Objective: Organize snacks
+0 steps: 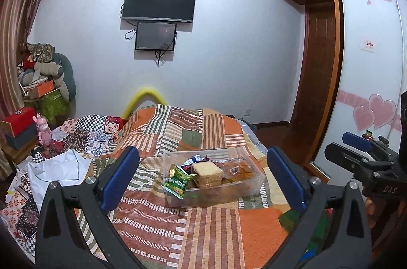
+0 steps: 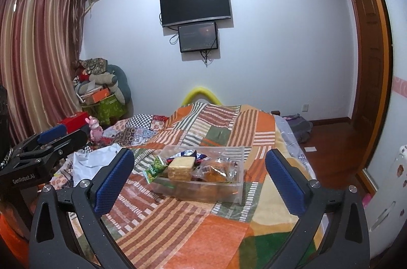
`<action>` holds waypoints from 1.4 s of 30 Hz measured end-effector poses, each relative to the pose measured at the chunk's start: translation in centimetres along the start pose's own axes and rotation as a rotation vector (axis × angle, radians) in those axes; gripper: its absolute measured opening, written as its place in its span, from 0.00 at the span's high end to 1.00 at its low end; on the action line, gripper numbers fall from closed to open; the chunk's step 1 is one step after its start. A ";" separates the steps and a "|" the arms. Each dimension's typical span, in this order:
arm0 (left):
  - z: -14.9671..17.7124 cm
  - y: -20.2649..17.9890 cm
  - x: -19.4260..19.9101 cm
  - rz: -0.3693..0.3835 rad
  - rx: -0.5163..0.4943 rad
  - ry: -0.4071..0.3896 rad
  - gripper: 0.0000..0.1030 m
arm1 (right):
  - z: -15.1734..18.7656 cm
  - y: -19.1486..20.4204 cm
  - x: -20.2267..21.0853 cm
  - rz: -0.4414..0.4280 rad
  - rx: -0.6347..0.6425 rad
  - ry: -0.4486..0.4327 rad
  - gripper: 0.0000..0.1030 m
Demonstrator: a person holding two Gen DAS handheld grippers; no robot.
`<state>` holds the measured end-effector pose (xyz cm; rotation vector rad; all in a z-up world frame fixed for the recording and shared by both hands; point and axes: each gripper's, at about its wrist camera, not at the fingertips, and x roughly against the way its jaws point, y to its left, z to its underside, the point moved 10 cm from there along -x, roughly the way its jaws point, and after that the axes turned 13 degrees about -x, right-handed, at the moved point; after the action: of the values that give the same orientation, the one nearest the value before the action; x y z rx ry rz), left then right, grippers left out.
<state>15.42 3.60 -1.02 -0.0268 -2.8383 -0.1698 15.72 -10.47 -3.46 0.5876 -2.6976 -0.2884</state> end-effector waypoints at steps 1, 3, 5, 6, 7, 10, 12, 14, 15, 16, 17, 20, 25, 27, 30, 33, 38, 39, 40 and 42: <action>0.0 -0.1 0.0 0.003 -0.001 0.000 0.01 | 0.0 0.0 0.0 0.000 -0.001 0.000 0.00; 0.0 -0.2 0.1 0.004 -0.004 0.000 0.01 | 0.0 0.1 0.1 -0.001 0.000 0.001 0.00; 0.1 -0.2 0.0 0.002 -0.004 0.000 0.01 | 0.0 0.1 0.1 0.000 0.001 0.000 0.00; 0.1 -0.2 0.1 0.002 -0.004 0.000 0.01 | 0.0 0.1 0.1 -0.001 0.000 0.001 0.00; 0.1 -0.3 0.1 0.002 -0.005 0.001 0.01 | 0.0 0.1 0.1 -0.002 -0.001 0.001 0.00; 0.2 -0.4 0.1 0.002 -0.005 0.004 0.01 | 0.1 0.0 0.2 -0.002 -0.001 0.002 0.00; 0.3 -0.3 0.0 0.004 -0.004 0.007 0.01 | 0.1 0.1 0.3 -0.001 -0.001 0.001 0.00; 0.4 -0.3 -0.1 0.005 -0.003 0.008 0.00 | 0.1 0.1 0.2 -0.003 -0.003 0.002 0.00; 0.4 -0.3 -0.1 0.005 -0.003 0.008 0.00 | 0.1 0.0 0.2 -0.003 -0.003 0.002 0.00; 0.4 -0.3 -0.1 0.005 -0.002 0.009 0.00 | 0.1 0.0 0.2 -0.003 -0.002 0.001 0.00; 0.5 -0.3 -0.1 0.006 -0.001 0.010 0.00 | 0.1 0.0 0.2 -0.003 -0.002 0.001 0.00; 0.5 -0.3 -0.1 0.007 -0.002 0.011 0.00 | 0.1 0.1 0.3 -0.003 -0.003 0.001 0.00; 0.5 -0.3 -0.2 0.006 0.000 0.010 0.00 | 0.1 0.0 0.2 -0.003 -0.003 0.001 0.00; 0.6 -0.2 -0.2 0.007 0.001 0.011 0.00 | 0.1 0.0 0.2 -0.003 -0.003 0.001 0.00; 0.6 -0.2 -0.3 0.007 -0.001 0.011 0.00 | 0.1 0.0 0.3 -0.001 -0.001 0.000 0.00; 0.6 -0.3 -0.3 0.010 -0.001 0.011 0.00 | 0.0 0.0 0.4 0.001 0.000 -0.001 0.00; 0.6 -0.3 -0.4 0.018 -0.003 0.009 0.00 | -0.1 -0.1 0.5 0.000 0.000 -0.001 0.00; 0.5 -0.3 -0.4 0.021 -0.002 0.010 0.00 | -0.1 -0.1 0.5 0.001 0.001 -0.001 0.00; 0.6 -0.4 -0.4 0.024 -0.001 0.012 0.00 | -0.1 -0.2 0.5 0.002 0.002 -0.001 0.00; 0.6 -0.4 -0.5 0.031 0.005 0.014 0.00 | -0.2 -0.2 0.5 0.003 0.001 0.001 0.00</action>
<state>15.72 3.32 -1.83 -0.0677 -2.8230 -0.1558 15.45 -10.91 -3.23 0.5844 -2.6976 -0.2858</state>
